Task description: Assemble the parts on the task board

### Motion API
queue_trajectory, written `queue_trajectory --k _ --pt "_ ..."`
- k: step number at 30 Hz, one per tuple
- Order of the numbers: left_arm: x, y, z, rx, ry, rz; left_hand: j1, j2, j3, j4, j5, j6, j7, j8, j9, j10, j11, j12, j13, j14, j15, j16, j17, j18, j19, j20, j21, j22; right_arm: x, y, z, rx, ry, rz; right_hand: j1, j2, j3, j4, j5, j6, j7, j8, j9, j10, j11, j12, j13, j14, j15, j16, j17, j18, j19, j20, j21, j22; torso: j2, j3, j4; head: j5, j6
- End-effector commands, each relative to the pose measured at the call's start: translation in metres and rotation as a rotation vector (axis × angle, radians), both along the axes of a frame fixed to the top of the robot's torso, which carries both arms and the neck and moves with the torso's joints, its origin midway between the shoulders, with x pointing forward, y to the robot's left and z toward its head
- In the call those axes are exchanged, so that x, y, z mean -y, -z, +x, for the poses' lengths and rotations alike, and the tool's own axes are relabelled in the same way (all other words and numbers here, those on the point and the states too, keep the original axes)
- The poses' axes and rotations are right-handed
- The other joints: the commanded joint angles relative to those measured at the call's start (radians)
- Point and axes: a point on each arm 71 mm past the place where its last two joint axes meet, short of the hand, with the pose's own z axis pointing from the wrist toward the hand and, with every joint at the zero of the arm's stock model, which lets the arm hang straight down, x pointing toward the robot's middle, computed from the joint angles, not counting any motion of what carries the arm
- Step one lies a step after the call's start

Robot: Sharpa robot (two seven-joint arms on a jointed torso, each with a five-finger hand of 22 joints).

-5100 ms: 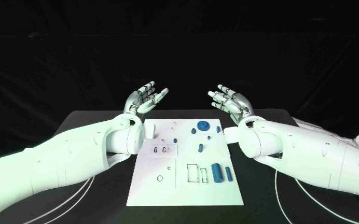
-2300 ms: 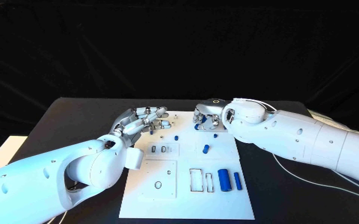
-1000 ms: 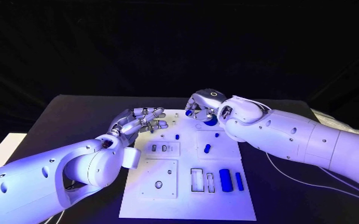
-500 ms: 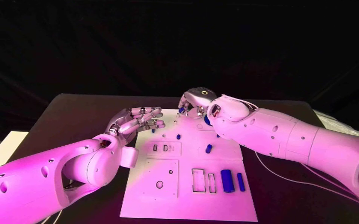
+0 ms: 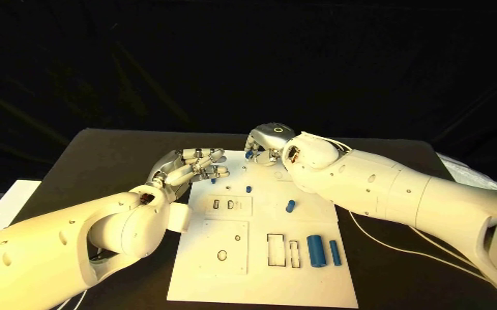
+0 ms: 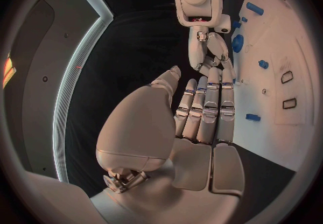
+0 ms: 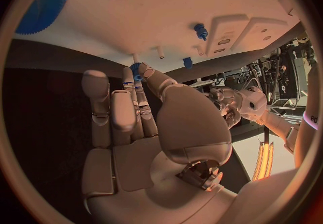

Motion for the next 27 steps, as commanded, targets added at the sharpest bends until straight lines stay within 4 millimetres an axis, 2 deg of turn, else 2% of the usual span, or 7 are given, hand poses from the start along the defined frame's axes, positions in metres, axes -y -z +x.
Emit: queue_trajectory --k 1,8,14,18,21,23,27 --pt "0.0021 -0.0024 -0.0006 0.016 0.012 -0.009 0.0 0.005 0.001 -0.005 -0.005 -0.003 0.005 -0.007 0.0 -0.007 0.002 -0.004 -0.001 -0.005 0.003 -0.007 0.001 0.001 -0.006 0.004 -0.005 -0.002 0.0002 0.0043 0.0016 -0.026 0.015 -0.05 0.002 -0.006 0.004 0.002 -0.002 -0.002 -0.001 0.005 0.02 -0.005 0.002 -0.004 0.001 0.034 0.001 0.005 0.002 -0.019 -0.007 0.0 0.004 0.0 0.002 0.0007 -0.0004 0.001 0.0" --pt "0.002 -0.0026 -0.0011 0.015 0.013 -0.01 0.0 0.005 0.001 -0.005 -0.005 -0.003 0.005 -0.007 0.0 -0.007 0.002 -0.004 -0.001 -0.005 0.003 -0.007 0.001 0.001 -0.006 0.004 -0.005 -0.002 0.0 0.0073 0.0032 -0.041 0.028 -0.065 0.001 -0.008 0.005 0.004 -0.003 -0.004 0.0 0.003 0.021 -0.008 0.003 -0.005 0.001 0.033 0.002 0.006 0.001 -0.018 -0.009 0.001 0.004 -0.001 0.003 0.0004 -0.0008 0.001 -0.002" --pt "0.0024 -0.0026 -0.0014 0.014 0.015 -0.01 0.0 0.006 0.002 -0.007 -0.005 -0.002 0.005 -0.007 0.0 -0.006 0.002 -0.004 0.0 -0.006 0.003 -0.008 0.001 0.001 -0.007 0.005 -0.006 -0.002 -0.0021 0.0085 0.0043 -0.045 0.032 -0.069 -0.006 -0.021 0.008 0.016 -0.006 -0.019 0.006 -0.006 0.021 -0.03 0.01 -0.008 -0.002 0.027 0.008 -0.003 -0.016 -0.015 -0.025 0.006 -0.005 -0.02 0.004 0.0 0.0008 0.001 -0.003" --pt "0.0024 -0.0026 -0.0014 0.014 0.015 -0.01 0.0 0.006 0.002 -0.007 -0.005 -0.002 0.005 -0.007 0.0 -0.006 0.002 -0.004 0.0 -0.006 0.003 -0.008 0.001 0.001 -0.007 0.005 -0.006 -0.002 -0.0028 0.008 0.005 -0.038 0.036 -0.056 -0.021 -0.05 0.002 0.033 -0.04 -0.07 0.027 -0.015 0.012 -0.107 0.03 -0.01 -0.007 0.01 0.026 -0.041 -0.074 -0.005 -0.063 0.02 -0.042 -0.08 0.004 -0.0004 0.0005 0.002 -0.004" --pt "0.0022 -0.0025 -0.0014 0.013 0.016 -0.01 0.0 0.006 0.002 -0.007 -0.005 -0.002 0.005 -0.007 0.0 -0.006 0.002 -0.004 0.0 -0.006 0.003 -0.008 0.001 0.001 -0.007 0.005 -0.006 -0.002 -0.0024 0.0072 0.005 -0.032 0.036 -0.042 -0.015 -0.061 -0.002 0.038 -0.042 -0.095 0.035 -0.014 0.008 -0.149 0.041 -0.009 -0.007 -0.001 0.033 -0.068 -0.112 0.001 -0.085 0.03 -0.064 -0.115 0.004 -0.0007 -0.0004 0.002 -0.005" --pt "0.002 -0.0025 -0.0014 0.012 0.015 -0.01 0.0 0.006 0.002 -0.007 -0.005 -0.002 0.005 -0.007 0.0 -0.006 0.002 -0.004 0.0 -0.006 0.003 -0.008 0.001 0.001 -0.007 0.005 -0.006 -0.002 -0.0016 0.0062 0.0047 -0.024 0.036 -0.03 -0.009 -0.074 -0.012 0.04 -0.043 -0.134 0.041 -0.015 0.0 -0.184 0.047 -0.008 -0.007 -0.005 0.04 -0.082 -0.132 0.005 -0.097 0.036 -0.078 -0.135 0.004 -0.0007 -0.0009 0.003 -0.005" --pt "0.0009 -0.0024 -0.0013 0.011 0.013 -0.008 0.0 0.006 0.003 -0.007 -0.005 -0.002 0.005 -0.007 0.0 -0.006 0.002 -0.004 0.0 -0.006 0.003 -0.009 0.002 0.001 -0.007 0.005 -0.007 -0.003 0.0027 0.0025 0.0016 -0.001 0.036 0.003 0.004 -0.092 -0.043 0.045 -0.043 -0.194 0.041 -0.015 -0.011 -0.236 0.052 -0.007 -0.006 -0.01 0.043 -0.104 -0.164 0.011 -0.114 0.041 -0.099 -0.168 0.004 -0.0004 -0.0019 0.002 -0.003"
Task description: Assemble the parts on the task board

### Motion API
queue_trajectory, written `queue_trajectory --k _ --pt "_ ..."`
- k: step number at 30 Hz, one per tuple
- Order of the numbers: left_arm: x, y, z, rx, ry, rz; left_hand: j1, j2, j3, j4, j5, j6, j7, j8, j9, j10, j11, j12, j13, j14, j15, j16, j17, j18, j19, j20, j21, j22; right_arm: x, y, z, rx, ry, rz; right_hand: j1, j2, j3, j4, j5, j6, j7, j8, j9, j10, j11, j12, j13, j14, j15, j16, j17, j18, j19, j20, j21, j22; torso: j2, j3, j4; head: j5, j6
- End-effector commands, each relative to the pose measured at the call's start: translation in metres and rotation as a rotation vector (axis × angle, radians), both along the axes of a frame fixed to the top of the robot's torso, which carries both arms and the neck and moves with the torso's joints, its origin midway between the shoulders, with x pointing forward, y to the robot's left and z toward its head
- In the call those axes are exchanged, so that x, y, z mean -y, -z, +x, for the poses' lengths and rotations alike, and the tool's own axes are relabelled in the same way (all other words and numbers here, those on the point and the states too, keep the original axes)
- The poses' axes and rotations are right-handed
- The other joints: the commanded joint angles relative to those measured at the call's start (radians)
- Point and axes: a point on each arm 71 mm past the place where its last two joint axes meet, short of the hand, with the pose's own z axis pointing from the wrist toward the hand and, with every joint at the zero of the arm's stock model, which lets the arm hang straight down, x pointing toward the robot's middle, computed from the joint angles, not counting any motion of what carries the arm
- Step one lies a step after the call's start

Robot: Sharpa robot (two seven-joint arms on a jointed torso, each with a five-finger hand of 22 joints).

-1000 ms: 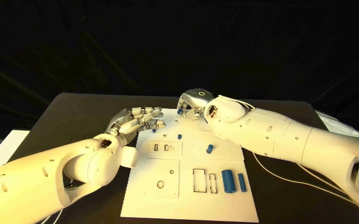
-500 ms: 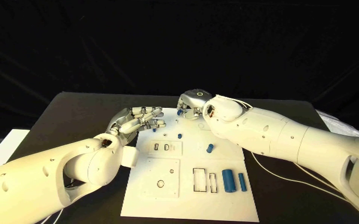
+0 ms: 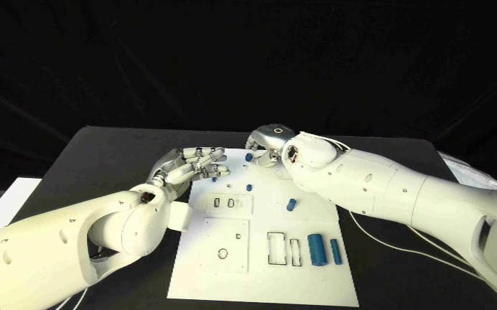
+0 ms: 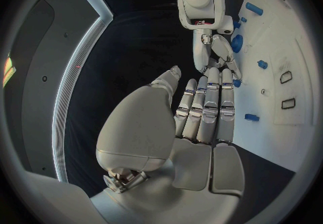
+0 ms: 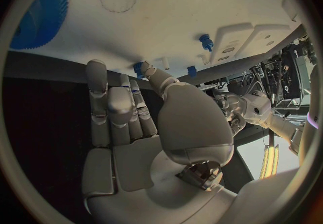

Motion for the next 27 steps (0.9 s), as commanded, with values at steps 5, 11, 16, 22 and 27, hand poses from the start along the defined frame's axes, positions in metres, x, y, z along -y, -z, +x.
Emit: queue_trajectory --k 5,11,16,22,27 --pt "-0.003 -0.002 0.0 0.012 0.005 -0.004 0.0 0.006 0.0 -0.004 -0.005 -0.002 0.005 -0.007 0.0 -0.006 0.002 -0.004 0.0 -0.006 0.003 -0.002 0.001 0.001 -0.004 0.002 -0.007 -0.001 0.023 -0.013 -0.011 0.038 0.019 0.083 0.015 -0.006 -0.021 0.005 0.011 -0.004 0.0 0.002 0.001 -0.002 0.001 0.01 0.003 0.0 0.004 -0.008 -0.012 0.011 -0.003 0.002 -0.005 -0.009 -0.001 0.0 -0.0043 -0.002 0.003" --pt "-0.007 -0.003 -0.001 0.014 -0.003 -0.002 0.0 0.006 0.0 -0.005 -0.005 -0.002 0.005 -0.007 0.0 -0.006 0.002 -0.004 0.0 -0.007 0.003 -0.003 0.001 0.001 -0.004 0.002 -0.007 -0.002 0.067 -0.027 -0.021 -0.057 0.108 0.131 -0.004 -0.016 -0.043 0.034 0.034 0.017 -0.016 0.003 0.006 0.253 -0.043 0.139 0.061 0.039 -0.027 0.101 0.142 -0.008 0.064 -0.02 0.075 0.112 -0.004 0.0005 -0.0176 -0.001 0.007" --pt "-0.01 -0.003 -0.001 0.015 -0.007 -0.001 0.0 0.006 0.0 -0.005 -0.005 -0.002 0.005 -0.007 0.0 -0.006 0.002 -0.004 0.0 -0.007 0.003 -0.003 0.001 0.001 -0.004 0.002 -0.007 -0.002 0.106 -0.03 -0.028 -0.198 0.217 0.148 -0.026 -0.06 -0.13 0.08 0.131 0.003 -0.04 0.005 0.007 0.356 -0.073 0.304 0.208 0.065 -0.054 0.211 0.288 -0.036 0.143 -0.051 0.178 0.264 -0.007 0.0017 -0.0281 -0.004 0.007" --pt "-0.01 -0.003 0.0 0.013 -0.007 -0.001 0.0 0.006 0.0 -0.005 -0.005 -0.002 0.005 -0.007 0.0 -0.006 0.002 -0.004 0.0 -0.007 0.003 -0.003 0.001 0.001 -0.004 0.002 -0.007 -0.002 0.129 -0.025 -0.025 -0.259 0.303 0.111 0.008 -0.03 -0.225 0.167 0.16 -0.01 -0.039 0.018 0.019 0.275 -0.062 0.872 0.822 0.071 -0.045 0.304 0.42 -0.052 0.174 -0.046 0.259 0.38 -0.008 0.0029 -0.0312 -0.002 0.01" --pt "-0.01 -0.003 0.0 0.013 -0.008 -0.001 0.0 0.006 0.001 -0.006 -0.005 -0.002 0.005 -0.007 0.0 -0.006 0.002 -0.004 0.0 -0.007 0.003 -0.004 0.001 0.001 -0.005 0.002 -0.008 -0.002 0.132 -0.021 -0.024 -0.278 0.318 0.091 0.017 -0.031 -0.246 0.187 0.16 -0.016 -0.031 0.02 0.023 0.276 -0.062 0.956 0.919 0.074 -0.043 0.32 0.448 -0.056 0.178 -0.041 0.275 0.403 -0.008 0.0022 -0.0313 -0.001 0.008"
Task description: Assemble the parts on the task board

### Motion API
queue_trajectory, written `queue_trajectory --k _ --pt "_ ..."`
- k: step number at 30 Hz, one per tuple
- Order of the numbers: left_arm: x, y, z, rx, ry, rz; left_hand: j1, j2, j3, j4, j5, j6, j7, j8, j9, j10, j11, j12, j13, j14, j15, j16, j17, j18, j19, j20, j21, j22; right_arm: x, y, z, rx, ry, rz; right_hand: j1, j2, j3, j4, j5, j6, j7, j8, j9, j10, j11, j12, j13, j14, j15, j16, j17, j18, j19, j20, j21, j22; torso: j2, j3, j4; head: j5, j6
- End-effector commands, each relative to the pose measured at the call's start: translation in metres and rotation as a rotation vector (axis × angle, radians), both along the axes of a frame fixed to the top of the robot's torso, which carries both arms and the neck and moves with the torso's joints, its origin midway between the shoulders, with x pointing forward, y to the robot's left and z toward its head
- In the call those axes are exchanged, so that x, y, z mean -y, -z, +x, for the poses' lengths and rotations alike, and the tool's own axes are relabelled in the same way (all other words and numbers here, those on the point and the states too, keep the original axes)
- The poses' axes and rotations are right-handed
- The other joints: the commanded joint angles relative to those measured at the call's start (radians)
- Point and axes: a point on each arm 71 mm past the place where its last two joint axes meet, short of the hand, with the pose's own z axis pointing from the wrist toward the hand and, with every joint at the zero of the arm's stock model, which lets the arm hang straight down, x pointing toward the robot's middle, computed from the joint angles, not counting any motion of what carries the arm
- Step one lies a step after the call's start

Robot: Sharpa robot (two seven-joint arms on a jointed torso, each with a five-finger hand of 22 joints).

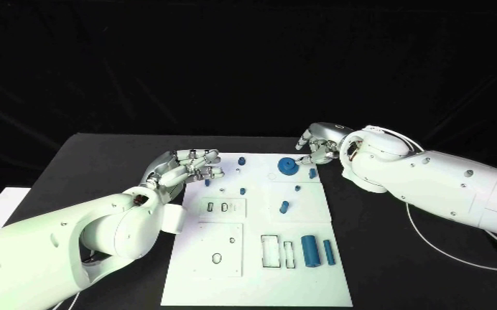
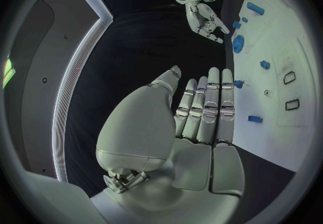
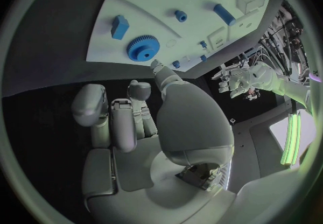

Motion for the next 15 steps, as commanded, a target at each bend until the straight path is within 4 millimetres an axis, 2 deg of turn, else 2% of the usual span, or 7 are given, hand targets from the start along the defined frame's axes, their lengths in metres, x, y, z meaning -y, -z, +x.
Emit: queue_trajectory --k 1,3,10,15 --pt "0.001 -0.002 0.0 0.011 0.012 -0.01 0.0 0.006 0.0 -0.006 -0.005 -0.002 0.005 -0.007 0.0 -0.006 0.002 -0.004 0.0 -0.007 0.003 -0.004 0.001 0.001 -0.005 0.002 -0.004 -0.001 0.001 0.008 0.001 -0.091 0.036 -0.026 0.01 0.0 -0.007 0.006 0.005 -0.006 0.002 0.003 0.001 0.003 0.002 0.022 0.026 0.065 0.006 0.008 0.014 -0.009 0.006 0.002 0.008 0.007 0.0 -0.0001 -0.0019 0.001 -0.002" --pt "0.001 -0.002 0.0 0.01 0.011 -0.01 0.0 0.006 0.0 -0.006 -0.005 -0.002 0.005 -0.007 0.0 -0.006 0.002 -0.004 0.0 -0.007 0.003 -0.004 0.001 0.001 -0.005 0.002 -0.004 -0.001 -0.001 0.01 0.001 -0.094 0.034 -0.038 0.013 0.0 -0.011 0.01 0.008 -0.007 0.003 0.003 0.002 0.008 0.002 0.04 0.047 0.067 0.007 0.012 0.022 -0.01 0.008 0.003 0.012 0.012 0.001 -0.0013 -0.0007 0.0 -0.003" --pt "-0.001 -0.001 0.001 0.002 0.007 -0.009 0.0 0.006 0.0 -0.006 -0.005 -0.002 0.005 -0.007 0.0 -0.006 0.002 -0.004 0.0 -0.007 0.003 -0.004 0.001 0.001 -0.005 0.002 -0.004 -0.001 -0.011 0.013 0.001 -0.089 0.017 -0.062 0.017 0.002 -0.024 0.023 0.009 -0.003 0.003 0.009 0.006 0.028 0.002 0.096 0.109 0.069 0.007 0.024 0.042 -0.013 0.014 0.004 0.023 0.03 0.001 -0.0012 -0.0019 0.001 -0.005" --pt "-0.001 0.0 0.002 -0.001 0.006 -0.009 0.0 0.006 0.0 -0.006 -0.005 -0.002 0.005 -0.007 0.0 -0.006 0.002 -0.004 0.0 -0.007 0.003 -0.004 0.001 0.001 -0.005 0.002 -0.004 -0.001 -0.016 0.014 0.001 -0.084 0.011 -0.062 0.019 0.005 -0.026 0.027 0.01 0.0 0.002 0.012 0.008 0.033 0.002 0.11 0.125 0.07 0.007 0.027 0.047 -0.014 0.016 0.005 0.026 0.035 0.001 -0.0022 0.0001 -0.002 -0.008"
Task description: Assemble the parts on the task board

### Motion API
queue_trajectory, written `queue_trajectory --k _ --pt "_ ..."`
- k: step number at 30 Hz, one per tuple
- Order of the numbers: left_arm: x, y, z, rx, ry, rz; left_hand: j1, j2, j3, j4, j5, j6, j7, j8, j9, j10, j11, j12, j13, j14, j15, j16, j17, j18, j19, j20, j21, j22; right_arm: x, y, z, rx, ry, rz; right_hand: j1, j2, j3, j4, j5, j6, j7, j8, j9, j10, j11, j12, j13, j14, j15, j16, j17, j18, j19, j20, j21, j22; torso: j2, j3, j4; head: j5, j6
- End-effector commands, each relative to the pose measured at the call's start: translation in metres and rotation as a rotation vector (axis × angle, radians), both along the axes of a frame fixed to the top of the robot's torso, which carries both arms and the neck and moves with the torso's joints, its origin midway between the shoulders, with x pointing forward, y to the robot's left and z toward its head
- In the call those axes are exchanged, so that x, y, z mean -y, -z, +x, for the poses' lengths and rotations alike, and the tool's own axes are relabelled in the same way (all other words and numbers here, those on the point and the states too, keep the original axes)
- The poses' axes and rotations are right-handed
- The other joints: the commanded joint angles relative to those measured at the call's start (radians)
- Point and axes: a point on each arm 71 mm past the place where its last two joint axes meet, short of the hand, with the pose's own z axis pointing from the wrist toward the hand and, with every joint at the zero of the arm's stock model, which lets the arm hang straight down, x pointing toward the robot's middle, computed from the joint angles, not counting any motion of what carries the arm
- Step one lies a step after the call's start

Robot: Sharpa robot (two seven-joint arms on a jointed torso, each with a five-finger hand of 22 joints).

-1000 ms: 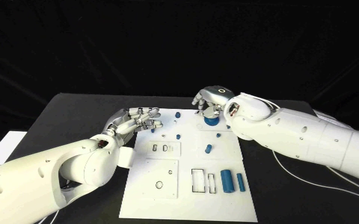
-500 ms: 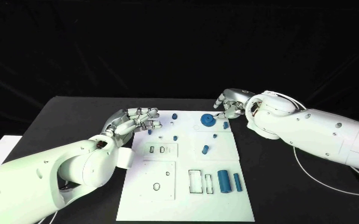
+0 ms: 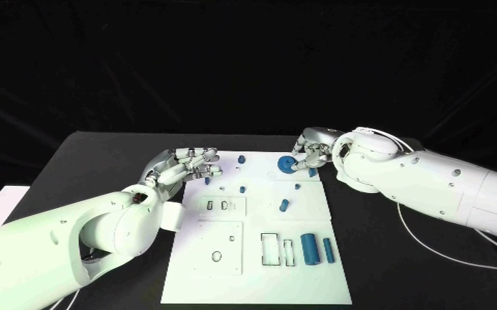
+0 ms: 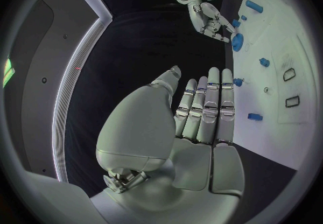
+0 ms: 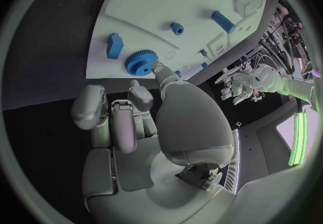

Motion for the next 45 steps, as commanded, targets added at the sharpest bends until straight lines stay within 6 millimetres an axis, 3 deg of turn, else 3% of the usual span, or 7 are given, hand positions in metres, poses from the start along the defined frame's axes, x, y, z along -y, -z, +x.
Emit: queue_trajectory --k 1,22,45 --pt "0.002 -0.001 0.0 0.001 0.014 -0.011 0.0 0.006 0.001 -0.007 -0.005 -0.002 0.005 -0.007 0.0 -0.005 0.002 -0.004 0.0 -0.007 0.003 -0.004 0.002 0.001 -0.005 0.002 -0.004 -0.001 -0.002 0.002 0.001 -0.008 0.002 -0.031 0.011 0.005 -0.003 0.004 0.004 0.0 0.002 0.005 0.002 0.009 0.0 0.009 0.007 0.07 0.008 0.007 0.046 -0.014 0.006 0.001 0.004 0.003 0.0 -0.0008 0.0011 -0.001 -0.001" --pt "0.003 0.0 0.0 -0.003 0.021 -0.014 0.0 0.006 0.001 -0.007 -0.005 -0.002 0.005 -0.007 0.0 -0.005 0.002 -0.004 0.0 -0.007 0.003 -0.005 0.002 0.001 -0.005 0.002 -0.004 -0.001 -0.016 0.014 0.005 0.014 -0.02 -0.094 0.04 0.021 0.002 0.004 0.004 0.016 0.0 0.016 0.008 0.041 -0.002 0.084 0.091 0.075 0.007 0.024 0.079 -0.019 0.019 0.0 0.025 0.037 0.0 -0.0013 0.0005 0.0 -0.011" --pt "0.004 0.001 0.001 -0.011 0.027 -0.013 -0.001 0.005 0.001 -0.008 -0.005 -0.002 0.005 -0.007 0.0 -0.005 0.002 -0.005 0.0 -0.007 0.003 -0.006 0.002 0.001 -0.006 0.003 -0.005 -0.002 -0.024 0.013 0.003 0.065 -0.012 -0.113 0.041 0.035 0.003 0.013 0.009 0.056 -0.009 0.038 0.019 0.085 -0.008 0.171 0.187 0.079 0.002 0.04 0.108 -0.027 0.036 -0.003 0.05 0.08 0.001 -0.002 0.0022 -0.003 -0.011"
